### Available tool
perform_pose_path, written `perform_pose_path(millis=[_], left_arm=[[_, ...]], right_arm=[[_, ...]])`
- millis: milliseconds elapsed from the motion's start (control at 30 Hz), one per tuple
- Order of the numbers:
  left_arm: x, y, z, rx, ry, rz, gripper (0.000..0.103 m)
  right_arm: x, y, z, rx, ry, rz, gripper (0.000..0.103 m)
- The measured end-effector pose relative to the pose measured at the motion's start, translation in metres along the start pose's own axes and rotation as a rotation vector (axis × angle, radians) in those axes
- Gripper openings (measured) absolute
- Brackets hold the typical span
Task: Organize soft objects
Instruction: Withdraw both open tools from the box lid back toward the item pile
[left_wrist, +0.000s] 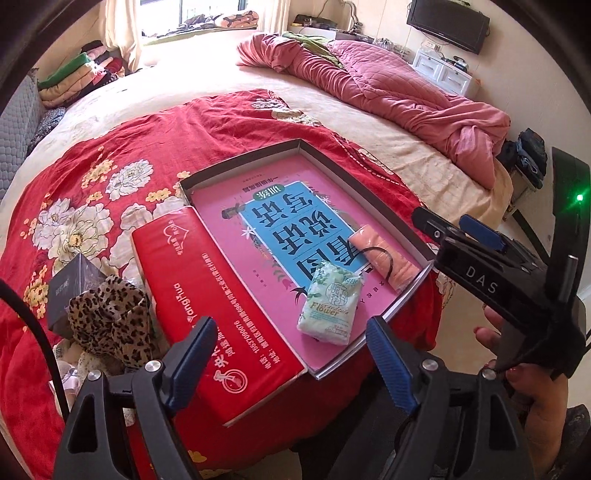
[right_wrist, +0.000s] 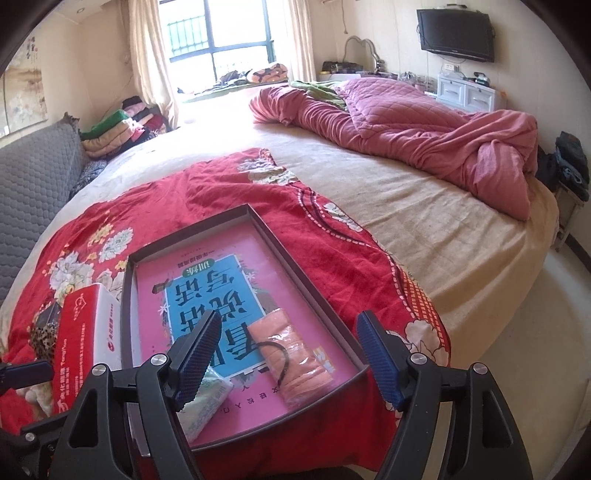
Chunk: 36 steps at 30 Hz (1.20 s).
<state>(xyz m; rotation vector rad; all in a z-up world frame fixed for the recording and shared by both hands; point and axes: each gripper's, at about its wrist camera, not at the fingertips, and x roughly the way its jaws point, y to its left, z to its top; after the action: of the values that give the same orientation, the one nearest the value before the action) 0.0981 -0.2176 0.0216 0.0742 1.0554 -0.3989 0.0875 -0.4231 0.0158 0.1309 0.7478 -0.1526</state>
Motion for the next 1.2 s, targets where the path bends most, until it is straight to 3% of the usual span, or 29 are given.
perform_pose_path(millis=[500,1200], left_arm=[[-0.038,0.040,-0.015,-0.076,-0.066,0.011,0.082],[-0.076,0.097,-0.046,-0.176,-0.110,0.041,0.082]], right_arm=[[-0.043,0.059,0.006,-0.123,-0.070,0.063,0.077],[-0.078,0.129,-0.002,-0.275,-0.098,0.172,0.077]])
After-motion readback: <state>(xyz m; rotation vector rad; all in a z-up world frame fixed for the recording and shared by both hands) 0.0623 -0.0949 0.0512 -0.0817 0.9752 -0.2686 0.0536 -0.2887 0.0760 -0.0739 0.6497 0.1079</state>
